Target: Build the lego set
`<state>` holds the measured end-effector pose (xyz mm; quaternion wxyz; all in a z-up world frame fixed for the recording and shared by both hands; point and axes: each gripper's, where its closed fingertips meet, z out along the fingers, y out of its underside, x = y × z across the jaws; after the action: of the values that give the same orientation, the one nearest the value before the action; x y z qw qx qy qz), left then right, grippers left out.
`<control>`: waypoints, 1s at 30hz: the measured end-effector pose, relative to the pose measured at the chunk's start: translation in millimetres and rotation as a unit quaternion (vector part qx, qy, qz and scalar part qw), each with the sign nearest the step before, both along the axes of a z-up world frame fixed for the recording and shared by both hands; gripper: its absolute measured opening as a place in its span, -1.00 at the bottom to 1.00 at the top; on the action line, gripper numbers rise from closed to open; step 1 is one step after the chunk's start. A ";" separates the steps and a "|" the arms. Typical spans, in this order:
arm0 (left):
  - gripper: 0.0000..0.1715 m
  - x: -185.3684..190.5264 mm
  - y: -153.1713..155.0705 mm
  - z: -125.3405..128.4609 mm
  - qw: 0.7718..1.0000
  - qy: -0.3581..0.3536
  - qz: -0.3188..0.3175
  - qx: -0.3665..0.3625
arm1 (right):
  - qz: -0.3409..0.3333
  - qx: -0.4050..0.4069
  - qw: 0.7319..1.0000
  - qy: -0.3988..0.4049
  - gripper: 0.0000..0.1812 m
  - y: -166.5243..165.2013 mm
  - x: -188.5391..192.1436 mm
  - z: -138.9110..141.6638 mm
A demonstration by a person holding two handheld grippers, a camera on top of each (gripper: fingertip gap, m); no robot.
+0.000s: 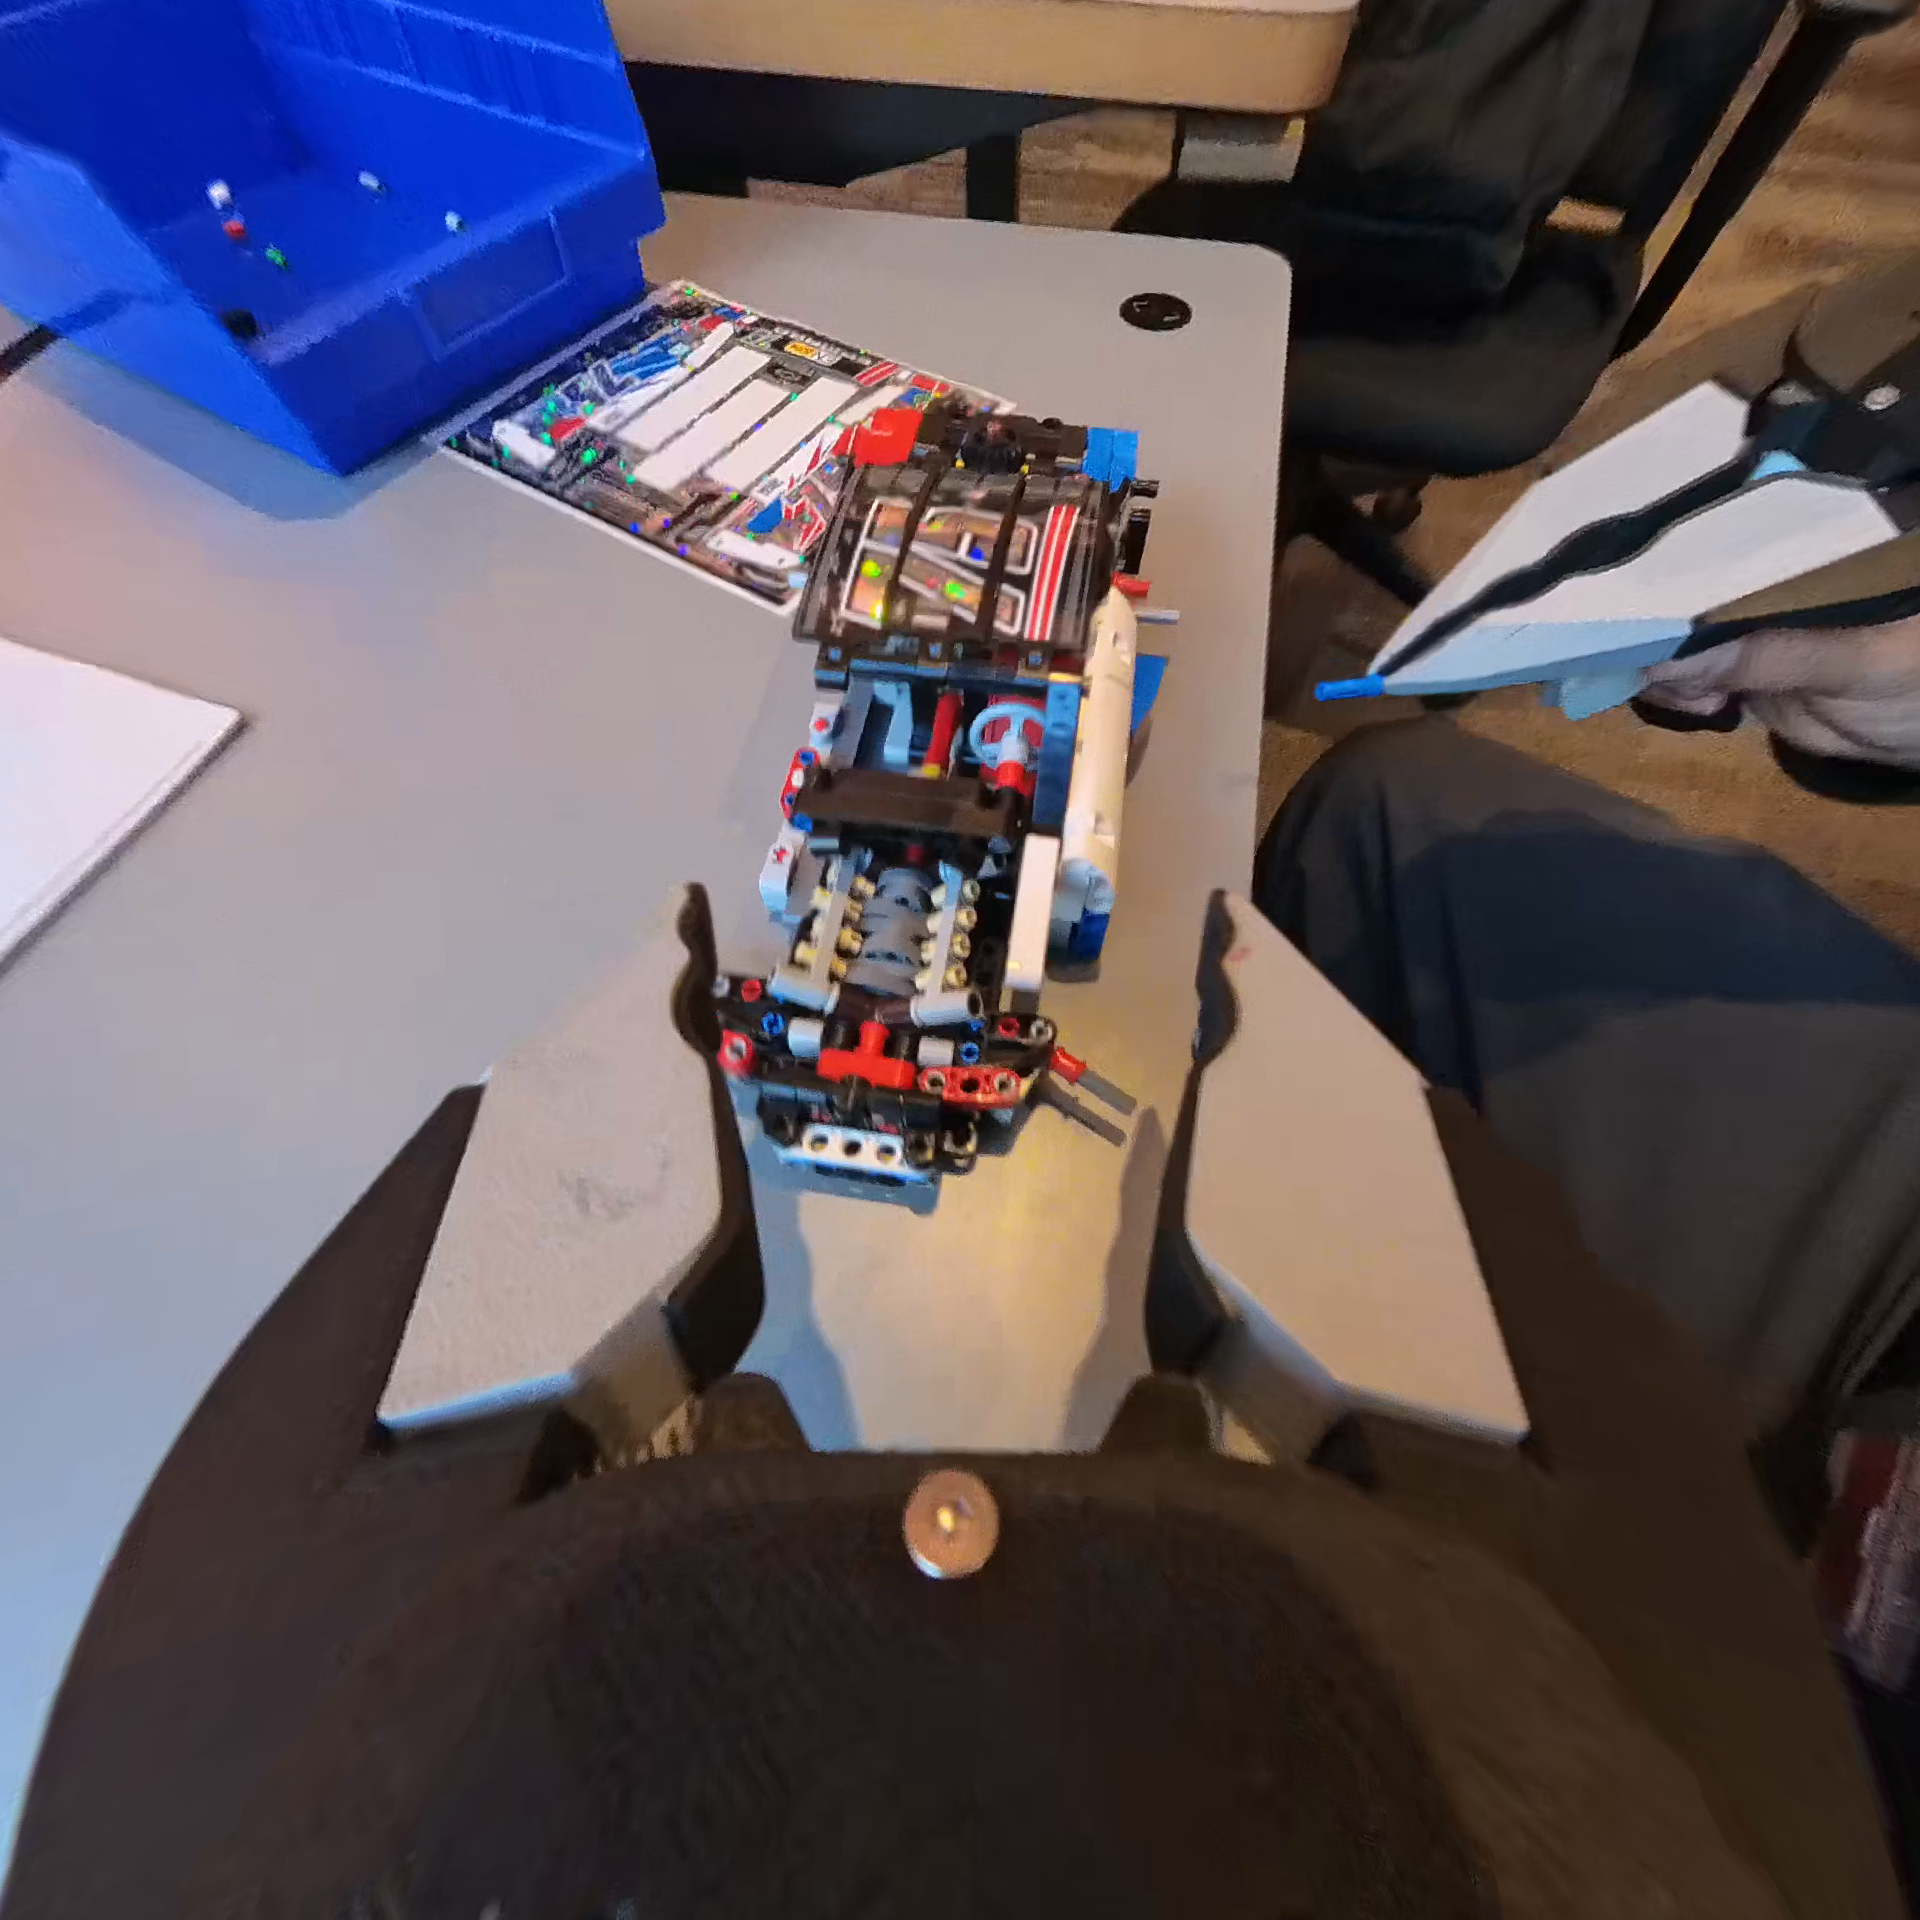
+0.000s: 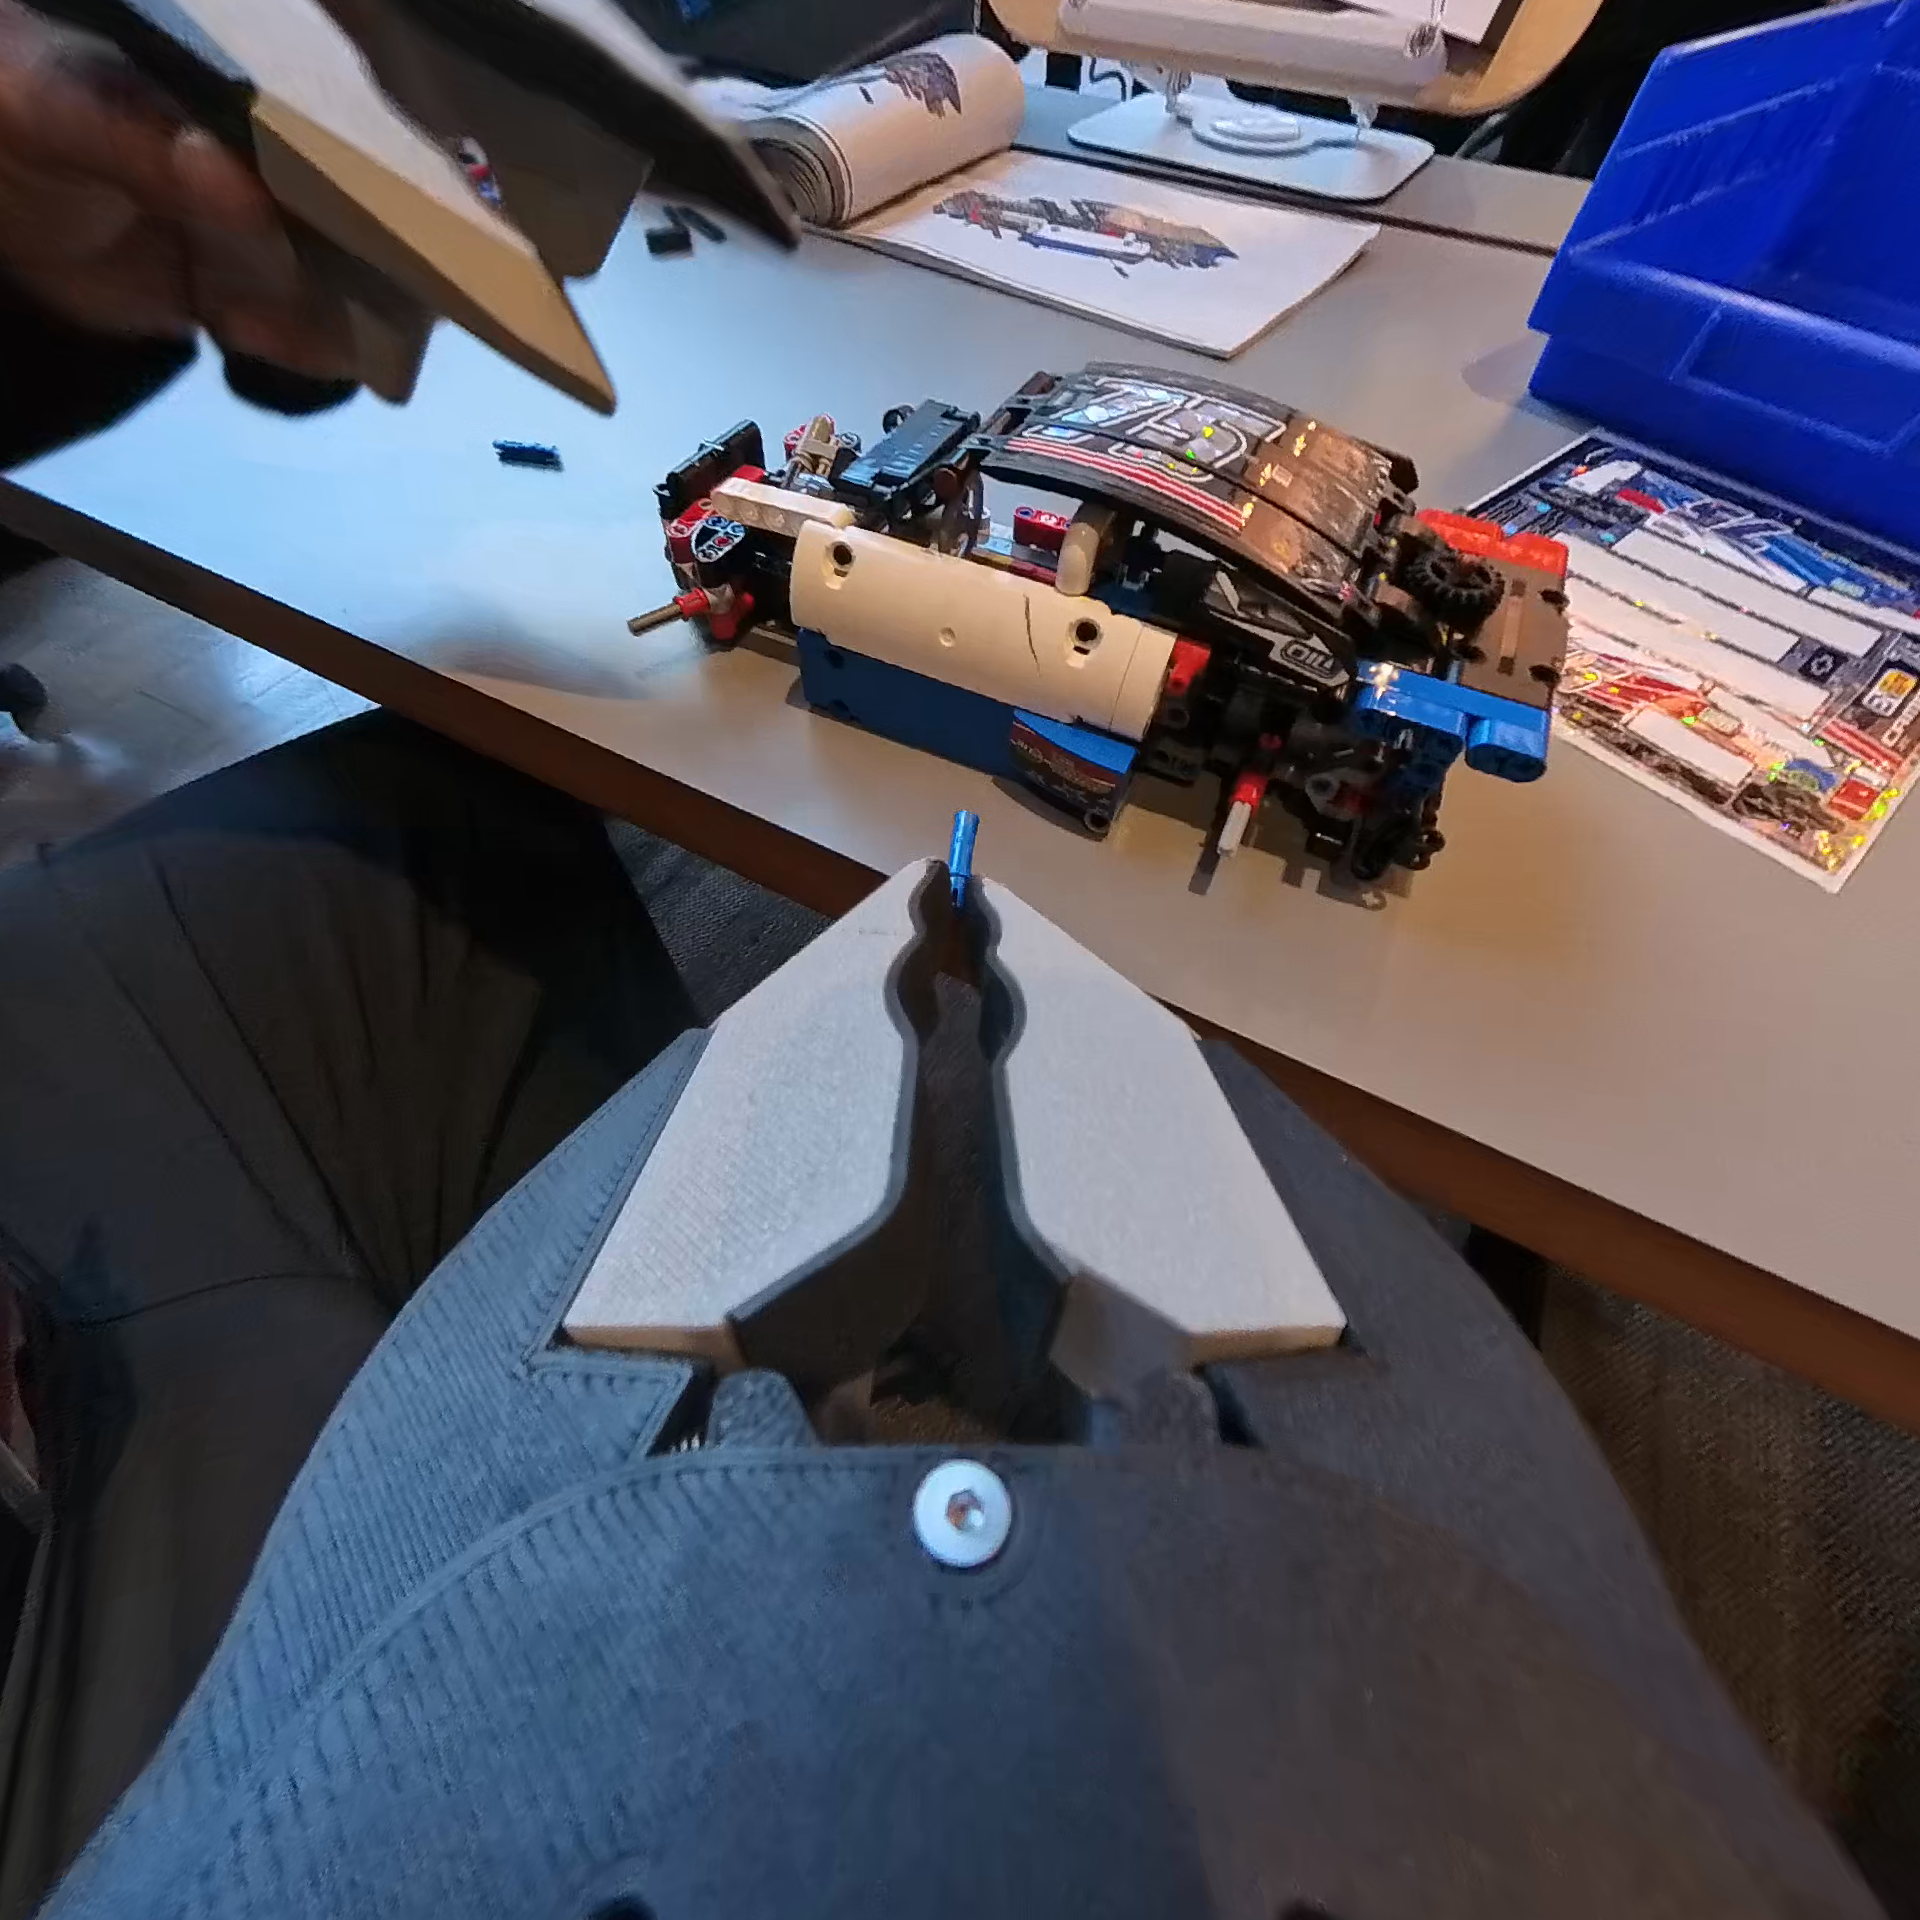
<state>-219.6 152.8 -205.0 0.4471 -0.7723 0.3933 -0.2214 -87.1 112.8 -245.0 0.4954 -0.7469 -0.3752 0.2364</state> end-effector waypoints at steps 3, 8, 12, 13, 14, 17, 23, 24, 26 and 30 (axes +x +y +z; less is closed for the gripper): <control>0.09 15.8 9.7 8.4 1.000 0.008 -0.026 0.004 | 0.000 -0.007 1.000 -0.001 -0.99 1.3 0.0 -2.8; 0.28 39.1 20.4 -13.4 0.994 0.055 -0.066 -0.066 | -0.007 -0.025 1.000 -0.001 -0.99 5.4 3.6 -7.5; 0.26 46.6 27.8 -38.4 0.988 0.116 -0.080 -0.069 | -0.002 -0.059 0.998 0.007 -0.99 4.4 2.8 -11.9; 0.25 46.9 30.4 -42.3 0.986 0.128 -0.079 -0.066 | -0.003 -0.066 0.998 0.006 -0.99 4.9 3.0 -13.4; 0.27 47.2 32.3 -46.5 0.984 0.142 -0.078 -0.068 | -0.005 -0.071 0.997 0.004 -0.99 6.2 3.6 -15.0; 0.29 50.0 34.6 -59.4 0.977 0.181 -0.082 -0.073 | -0.004 -0.086 0.996 0.006 -0.99 9.0 2.2 -17.5; 0.34 50.9 36.7 -82.6 0.964 0.223 -0.098 -0.105 | 0.005 -0.095 0.995 0.000 -0.98 6.3 -3.0 -21.8; 0.34 51.0 37.2 -82.5 0.964 0.224 -0.103 -0.105 | 0.005 -0.097 0.995 -0.001 -0.98 5.6 -3.2 -22.5; 0.33 51.2 37.3 -82.7 0.963 0.226 -0.106 -0.105 | 0.003 -0.098 0.995 -0.003 -0.98 4.4 -2.3 -23.5; 0.33 51.5 33.2 -82.8 0.961 0.231 -0.106 -0.110 | -0.006 -0.096 0.995 -0.002 -0.98 4.2 0.2 -19.6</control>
<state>-168.1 186.0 -287.8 0.2306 -0.8008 0.5384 -0.1252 -86.9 117.0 -264.5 0.4226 -0.7935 -0.3472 0.2670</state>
